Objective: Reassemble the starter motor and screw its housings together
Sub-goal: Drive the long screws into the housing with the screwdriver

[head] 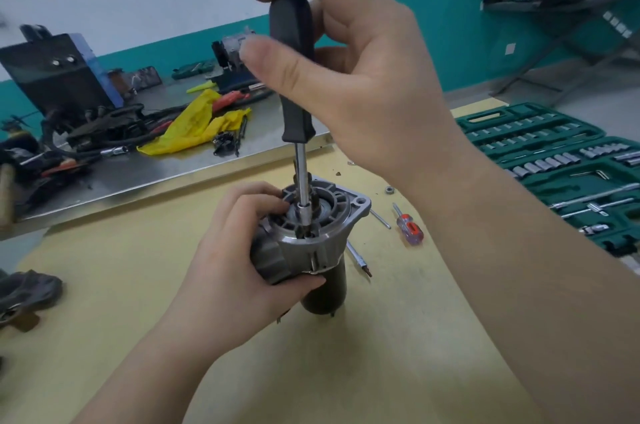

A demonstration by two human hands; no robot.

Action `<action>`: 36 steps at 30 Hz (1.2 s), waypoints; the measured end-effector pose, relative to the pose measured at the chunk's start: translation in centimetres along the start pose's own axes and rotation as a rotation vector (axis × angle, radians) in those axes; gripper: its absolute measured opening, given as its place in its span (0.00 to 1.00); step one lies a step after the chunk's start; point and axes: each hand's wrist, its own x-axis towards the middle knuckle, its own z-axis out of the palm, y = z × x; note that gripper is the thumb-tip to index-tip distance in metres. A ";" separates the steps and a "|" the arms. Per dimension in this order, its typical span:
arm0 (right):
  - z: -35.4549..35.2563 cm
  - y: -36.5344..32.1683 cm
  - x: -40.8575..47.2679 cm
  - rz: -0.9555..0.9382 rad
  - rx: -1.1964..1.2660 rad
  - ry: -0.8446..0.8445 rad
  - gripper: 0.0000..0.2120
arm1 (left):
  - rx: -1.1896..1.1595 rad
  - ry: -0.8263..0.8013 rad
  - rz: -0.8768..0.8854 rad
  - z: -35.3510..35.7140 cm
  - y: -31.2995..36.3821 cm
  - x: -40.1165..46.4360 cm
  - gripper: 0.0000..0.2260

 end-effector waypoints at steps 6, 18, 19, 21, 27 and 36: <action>-0.8 -0.6 -0.1 0.091 0.170 -0.053 0.19 | -0.011 -0.070 0.005 0.3 -0.4 0.8 0.40; -1.6 -0.3 0.0 0.101 0.110 0.016 0.17 | 0.012 -0.064 -0.003 1.4 0.6 1.0 0.39; -1.5 -0.2 0.0 0.096 0.084 0.043 0.17 | 0.000 -0.063 -0.017 1.4 0.7 0.9 0.39; -1.2 0.1 -0.1 0.109 0.112 0.096 0.15 | 0.001 -0.080 -0.031 1.5 0.7 0.8 0.40; -0.7 0.3 -0.3 0.101 0.204 0.107 0.17 | 0.055 -0.125 -0.034 1.3 0.9 0.9 0.45; -0.2 0.9 -0.5 0.113 0.338 0.134 0.18 | 0.054 -0.136 -0.012 0.8 1.6 1.2 0.50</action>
